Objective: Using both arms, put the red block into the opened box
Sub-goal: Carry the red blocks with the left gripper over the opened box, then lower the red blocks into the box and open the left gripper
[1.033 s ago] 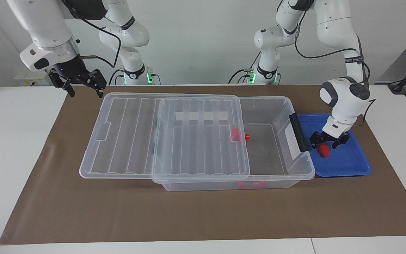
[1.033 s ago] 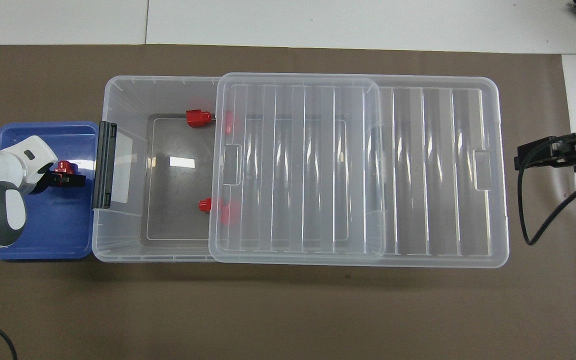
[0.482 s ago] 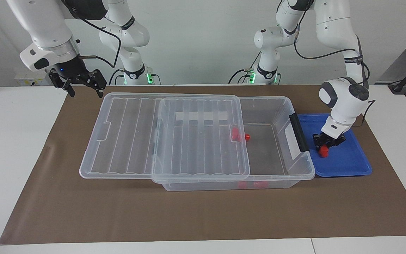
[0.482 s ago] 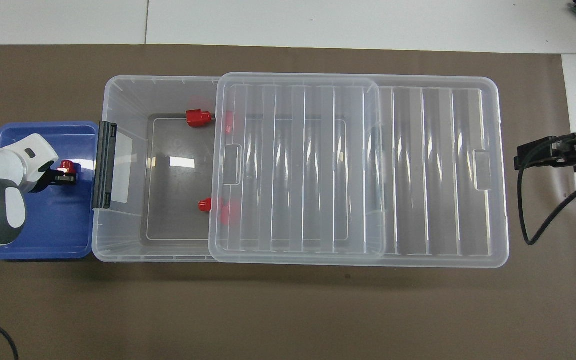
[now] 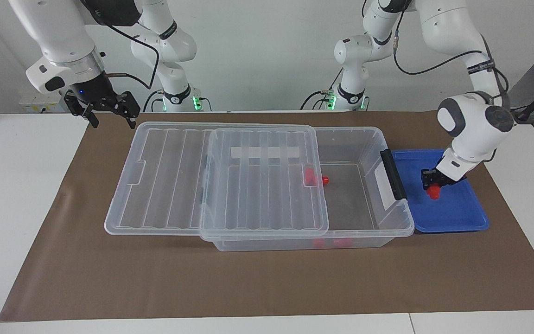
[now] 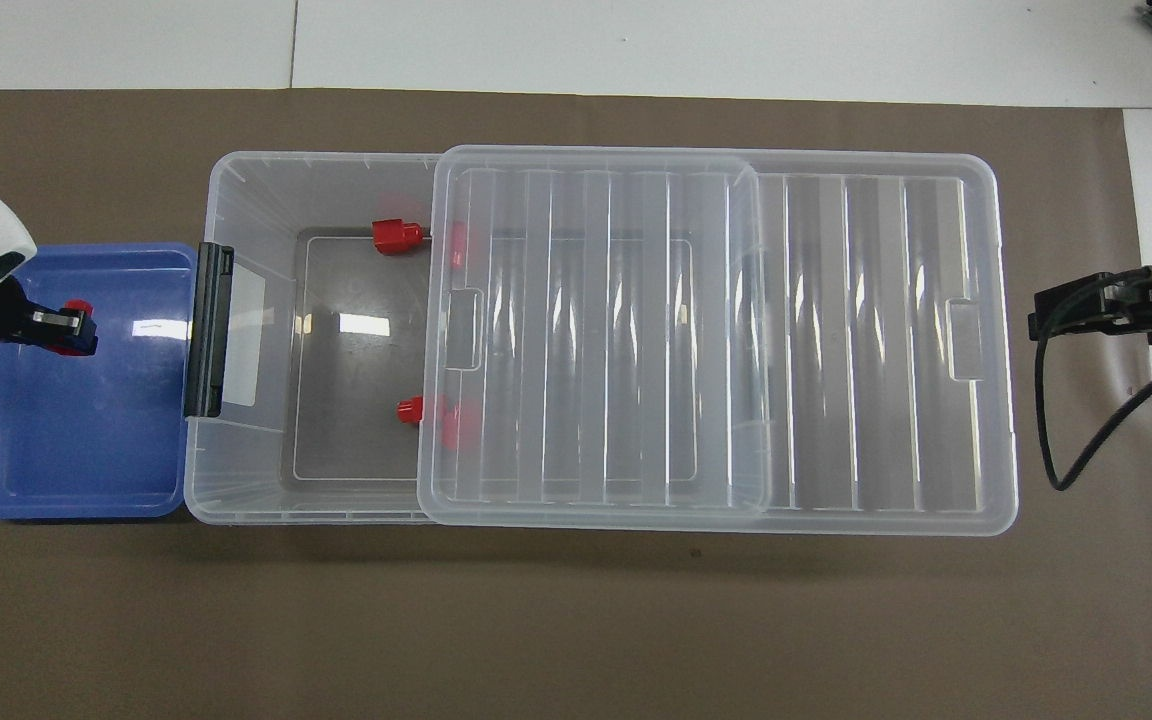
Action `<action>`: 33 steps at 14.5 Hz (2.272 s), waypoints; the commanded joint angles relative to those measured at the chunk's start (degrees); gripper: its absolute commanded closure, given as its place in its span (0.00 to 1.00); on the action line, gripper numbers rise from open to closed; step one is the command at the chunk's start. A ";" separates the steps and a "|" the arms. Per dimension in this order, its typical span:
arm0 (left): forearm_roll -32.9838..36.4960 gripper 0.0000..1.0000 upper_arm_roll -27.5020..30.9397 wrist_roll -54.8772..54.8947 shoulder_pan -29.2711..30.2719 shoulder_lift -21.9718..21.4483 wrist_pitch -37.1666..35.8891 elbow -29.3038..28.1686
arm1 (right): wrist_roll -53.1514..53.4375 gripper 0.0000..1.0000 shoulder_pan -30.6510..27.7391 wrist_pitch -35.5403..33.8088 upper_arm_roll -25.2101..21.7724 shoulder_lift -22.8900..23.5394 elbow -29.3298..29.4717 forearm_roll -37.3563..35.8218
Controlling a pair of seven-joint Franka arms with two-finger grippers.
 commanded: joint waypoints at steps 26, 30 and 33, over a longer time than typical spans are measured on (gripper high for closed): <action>6.14 1.00 -1.17 -43.13 -26.75 -1.21 29.25 -16.24 | 0.49 0.00 -0.35 -0.95 0.20 -0.18 0.32 0.42; 13.00 1.00 -1.17 -47.27 -26.86 2.67 32.42 -16.24 | 0.40 0.00 -0.43 -0.51 0.12 -0.18 0.32 0.42; 13.44 1.00 -1.17 -47.27 -26.33 3.63 33.57 -16.33 | 0.84 0.00 -0.61 -0.34 -0.23 -0.18 0.32 0.42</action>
